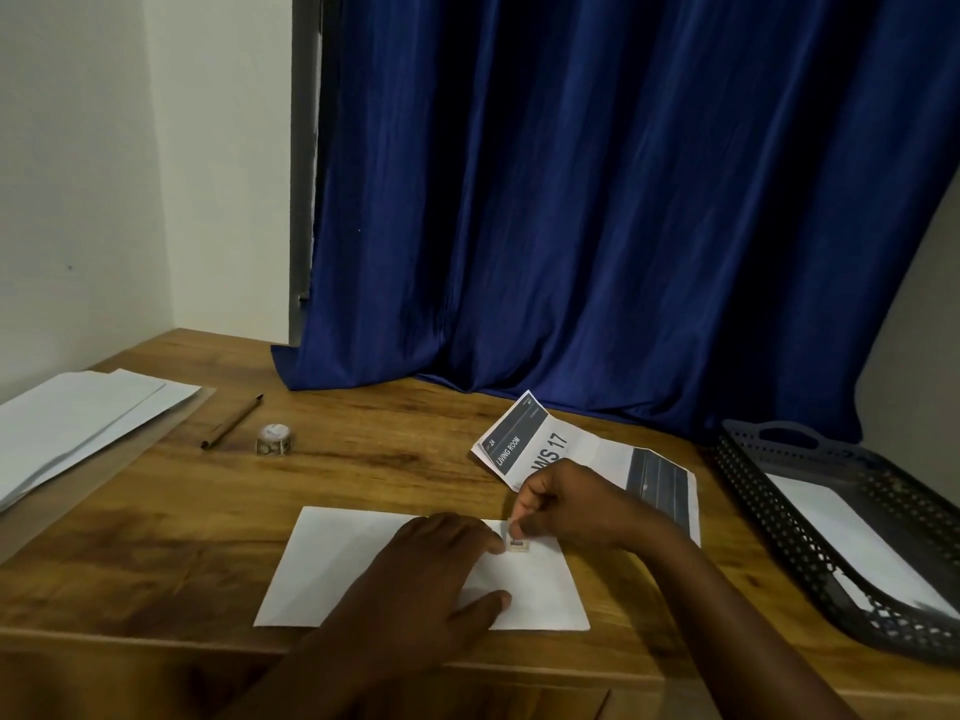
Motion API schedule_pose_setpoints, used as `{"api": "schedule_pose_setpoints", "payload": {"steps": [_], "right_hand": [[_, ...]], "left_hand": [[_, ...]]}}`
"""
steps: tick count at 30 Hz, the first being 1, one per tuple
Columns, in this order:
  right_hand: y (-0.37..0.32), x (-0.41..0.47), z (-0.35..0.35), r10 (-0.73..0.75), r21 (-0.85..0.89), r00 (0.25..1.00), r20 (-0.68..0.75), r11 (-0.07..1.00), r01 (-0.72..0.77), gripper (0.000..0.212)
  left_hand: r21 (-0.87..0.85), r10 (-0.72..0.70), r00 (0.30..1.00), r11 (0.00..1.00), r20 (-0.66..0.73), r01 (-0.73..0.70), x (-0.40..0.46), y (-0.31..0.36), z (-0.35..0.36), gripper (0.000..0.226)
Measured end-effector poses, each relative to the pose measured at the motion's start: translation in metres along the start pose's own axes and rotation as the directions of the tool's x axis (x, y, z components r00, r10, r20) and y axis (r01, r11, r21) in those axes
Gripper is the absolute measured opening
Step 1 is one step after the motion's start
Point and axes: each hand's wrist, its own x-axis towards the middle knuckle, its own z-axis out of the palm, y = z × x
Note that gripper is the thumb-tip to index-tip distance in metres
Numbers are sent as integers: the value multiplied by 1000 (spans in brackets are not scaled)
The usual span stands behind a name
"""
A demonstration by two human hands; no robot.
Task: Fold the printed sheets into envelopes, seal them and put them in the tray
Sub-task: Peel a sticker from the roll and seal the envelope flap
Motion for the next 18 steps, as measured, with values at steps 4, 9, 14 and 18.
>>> {"api": "schedule_pose_setpoints", "payload": {"steps": [4, 9, 14, 18], "right_hand": [[2, 5, 4, -1, -7, 999, 35, 1000, 1, 11], [8, 6, 9, 21, 23, 999, 40, 1000, -22, 3], [12, 8, 17, 53, 82, 998, 19, 995, -55, 6], [18, 10, 20, 59, 168, 998, -38, 984, -52, 26]], "left_hand": [[36, 13, 1000, 999, 22, -13, 2, 0, 0, 52], [113, 26, 996, 993, 91, -36, 5, -5, 6, 57], [119, 29, 995, 992, 100, -41, 6, -8, 9, 56], [115, 32, 996, 992, 81, -41, 5, -10, 11, 57]]}}
